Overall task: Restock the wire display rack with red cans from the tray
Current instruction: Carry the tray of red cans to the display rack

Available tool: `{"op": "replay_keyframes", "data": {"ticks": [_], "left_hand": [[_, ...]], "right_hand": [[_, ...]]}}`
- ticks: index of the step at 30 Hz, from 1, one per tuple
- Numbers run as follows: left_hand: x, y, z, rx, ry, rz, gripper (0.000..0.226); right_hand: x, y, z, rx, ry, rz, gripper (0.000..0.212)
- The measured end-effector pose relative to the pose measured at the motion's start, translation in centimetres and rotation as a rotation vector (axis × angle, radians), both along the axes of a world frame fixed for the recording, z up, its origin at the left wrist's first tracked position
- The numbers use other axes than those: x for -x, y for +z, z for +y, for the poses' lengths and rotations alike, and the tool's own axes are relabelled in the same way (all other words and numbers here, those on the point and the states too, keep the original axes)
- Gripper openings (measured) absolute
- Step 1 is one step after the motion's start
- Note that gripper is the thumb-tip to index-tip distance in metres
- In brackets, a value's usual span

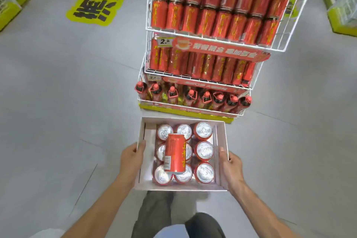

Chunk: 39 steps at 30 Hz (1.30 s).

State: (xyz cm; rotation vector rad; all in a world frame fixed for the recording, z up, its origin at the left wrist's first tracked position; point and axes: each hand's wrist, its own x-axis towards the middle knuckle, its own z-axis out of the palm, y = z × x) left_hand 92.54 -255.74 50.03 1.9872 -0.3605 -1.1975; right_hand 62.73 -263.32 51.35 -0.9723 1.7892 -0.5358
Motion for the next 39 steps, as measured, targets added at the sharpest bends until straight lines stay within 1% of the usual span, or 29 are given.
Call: {"op": "replay_keyframes", "data": {"ticks": [2, 4, 6, 8, 12, 15, 17, 20, 22, 25, 29, 34, 36, 39], "left_hand": [[-1.1, -2.9, -3.2, 0.007, -0.005, -0.002, 0.063], [-2.0, -7.4, -5.8, 0.005, 0.006, -0.013, 0.057], [-2.6, -12.8, -8.0, 0.018, 0.018, -0.028, 0.046], [-3.1, -19.1, -9.8, 0.033, 0.024, -0.047, 0.046], [-4.2, -33.8, -11.7, 0.019, 0.021, -0.049, 0.056], [-4.7, -44.1, -13.2, 0.024, -0.02, -0.077, 0.041], [-4.8, -50.0, -14.3, 0.03, -0.049, -0.075, 0.037], [-4.9, -57.2, -16.2, 0.061, -0.07, -0.042, 0.032], [-4.9, -60.6, -17.6, 0.077, -0.077, -0.04, 0.029], [-4.6, -63.5, -18.8, 0.095, -0.076, -0.068, 0.031], [-4.2, -65.7, -19.0, 0.059, -0.032, -0.065, 0.038], [-3.9, -65.9, -21.2, 0.053, -0.024, -0.112, 0.03], [-3.8, -65.6, -22.5, 0.049, -0.021, -0.117, 0.03], [-3.8, -65.5, -24.6, 0.037, -0.051, -0.19, 0.033]], "right_hand": [[-1.4, -3.5, -3.0, 0.003, 0.0, 0.008, 0.038], [-2.3, -8.2, -5.6, 0.011, 0.001, 0.0, 0.038], [-3.0, -14.1, -7.8, 0.026, -0.014, 0.019, 0.044], [-3.6, -20.7, -9.4, 0.029, -0.023, 0.008, 0.049], [-3.9, -35.4, -11.4, 0.063, -0.01, -0.018, 0.041], [-3.9, -45.5, -12.1, 0.047, -0.01, -0.015, 0.037], [-3.9, -51.4, -12.6, 0.028, -0.022, 0.0, 0.036], [-3.9, -58.5, -13.9, 0.044, -0.042, 0.0, 0.033], [-4.0, -62.1, -14.4, 0.07, -0.069, 0.021, 0.033], [-4.0, -65.5, -15.1, 0.081, -0.098, 0.024, 0.038], [-4.0, -67.5, -16.1, 0.09, -0.067, 0.042, 0.054], [-4.1, -67.9, -18.0, 0.108, -0.032, 0.062, 0.057], [-4.3, -67.6, -19.0, 0.101, -0.035, 0.076, 0.05], [-4.7, -67.1, -21.3, 0.101, -0.048, 0.082, 0.04]]}}
